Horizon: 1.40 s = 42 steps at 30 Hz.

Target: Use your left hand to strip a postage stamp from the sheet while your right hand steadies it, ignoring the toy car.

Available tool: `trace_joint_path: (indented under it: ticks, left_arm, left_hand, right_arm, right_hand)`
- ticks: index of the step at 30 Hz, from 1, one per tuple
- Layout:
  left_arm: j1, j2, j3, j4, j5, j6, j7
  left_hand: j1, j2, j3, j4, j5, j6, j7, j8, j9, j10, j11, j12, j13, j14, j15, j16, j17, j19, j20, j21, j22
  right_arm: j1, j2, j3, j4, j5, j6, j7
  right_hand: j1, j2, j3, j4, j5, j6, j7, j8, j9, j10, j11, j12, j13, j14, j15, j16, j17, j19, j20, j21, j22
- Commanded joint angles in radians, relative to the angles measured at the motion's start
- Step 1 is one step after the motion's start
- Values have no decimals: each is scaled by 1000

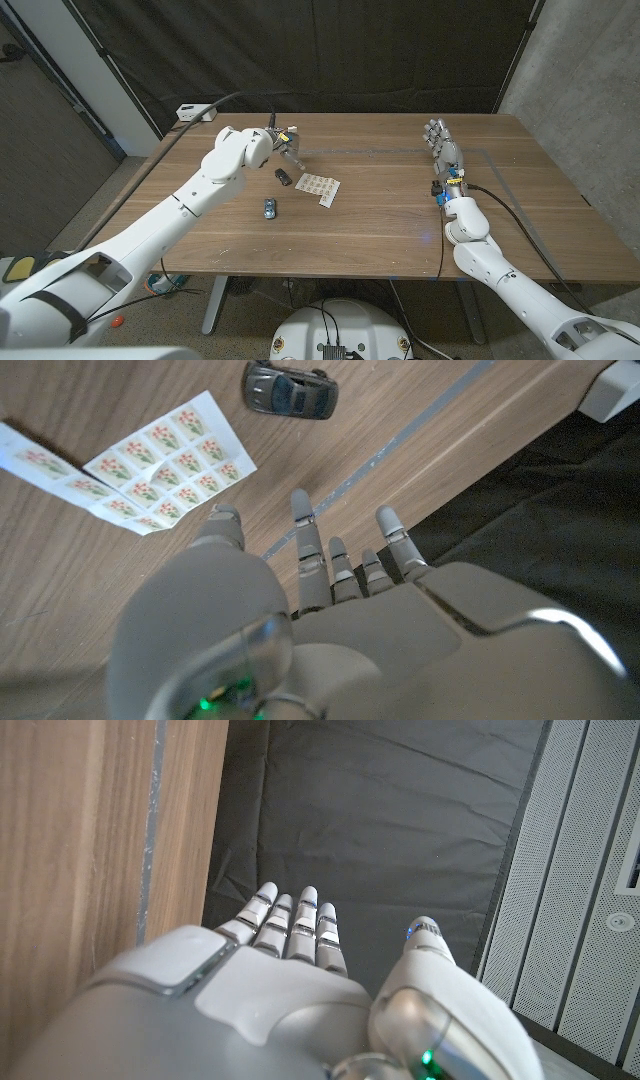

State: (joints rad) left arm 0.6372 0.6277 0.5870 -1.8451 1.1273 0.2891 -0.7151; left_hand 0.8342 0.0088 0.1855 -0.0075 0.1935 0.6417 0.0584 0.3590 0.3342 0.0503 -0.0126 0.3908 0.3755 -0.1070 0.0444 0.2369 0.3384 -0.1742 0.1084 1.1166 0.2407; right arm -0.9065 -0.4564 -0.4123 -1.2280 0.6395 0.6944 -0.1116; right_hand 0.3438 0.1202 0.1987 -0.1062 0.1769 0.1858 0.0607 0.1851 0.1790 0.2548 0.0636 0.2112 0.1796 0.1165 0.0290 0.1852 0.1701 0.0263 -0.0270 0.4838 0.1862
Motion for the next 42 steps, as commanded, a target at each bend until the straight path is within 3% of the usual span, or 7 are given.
trace_joint_path:
  ticks: [1,7,20,27,32,33,42]
  left_arm:
    - [25,-59,-50,66,121,-49,39]
    - [26,-75,-56,100,55,-80,75]
    - [19,-94,-20,161,33,-90,122]
    - [26,-111,-3,196,33,-91,187]
    - [36,-121,7,207,39,-83,233]
    - [34,-121,12,208,42,-83,229]
    - [30,-132,34,229,38,-87,228]
  left_hand:
    - [4,-11,-1,-9,5,-16,-2,-12,-4,6,-11,-3,-2,-1,-7,8,1,-244,2,4,-2]
    - [-2,-22,-10,-9,7,-15,-33,-21,-16,19,-30,-3,-4,9,-22,15,-2,-231,-13,8,-5]
    - [0,-40,-24,-17,14,20,-29,-25,-36,42,-39,1,-10,21,-27,19,-9,-219,-19,11,-11]
    - [10,-31,-21,-20,18,47,-52,-25,-48,56,-50,6,-13,28,-35,21,-12,-207,-22,17,-13]
    - [13,-15,-16,-18,18,55,-50,-30,-56,57,-50,5,-15,33,-39,22,-13,-200,-22,21,-14]
    - [13,-3,-13,-15,18,47,-45,-37,-60,56,-41,5,-15,36,-30,23,-13,-199,-10,23,-14]
    - [17,25,-5,-13,14,71,-47,-43,-76,67,-41,6,-15,43,-29,28,-16,-194,-1,28,-16]
  right_arm:
    - [3,9,-1,29,14,18,15]
    - [16,22,-2,57,14,30,24]
    - [24,36,3,87,16,36,35]
    - [23,40,8,92,16,41,38]
    - [19,39,12,92,16,43,39]
    - [19,39,12,92,18,43,40]
    - [12,39,19,91,19,52,39]
  right_hand:
    - [-3,-7,0,0,-1,3,1,4,2,8,-2,4,5,13,-2,-1,3,2,-1,-1,3]
    - [-5,-8,-2,1,-1,4,2,4,2,9,-1,4,5,14,-2,-1,3,3,0,-2,3]
    - [-12,-10,-5,3,-1,3,2,3,2,9,-3,3,5,16,0,-1,4,3,0,-5,4]
    - [-17,-12,-8,5,-1,3,4,3,2,10,2,3,5,16,1,-1,4,4,1,-7,4]
    - [-18,-12,-8,5,-1,3,3,3,2,9,-1,2,5,16,0,-2,4,4,-1,-8,4]
    - [-19,-12,-8,6,-1,3,3,3,2,8,-2,2,5,16,-1,-2,4,4,-1,-9,4]
    - [-22,-13,-10,6,0,3,3,3,2,9,0,2,5,18,1,-2,3,5,0,-11,4]
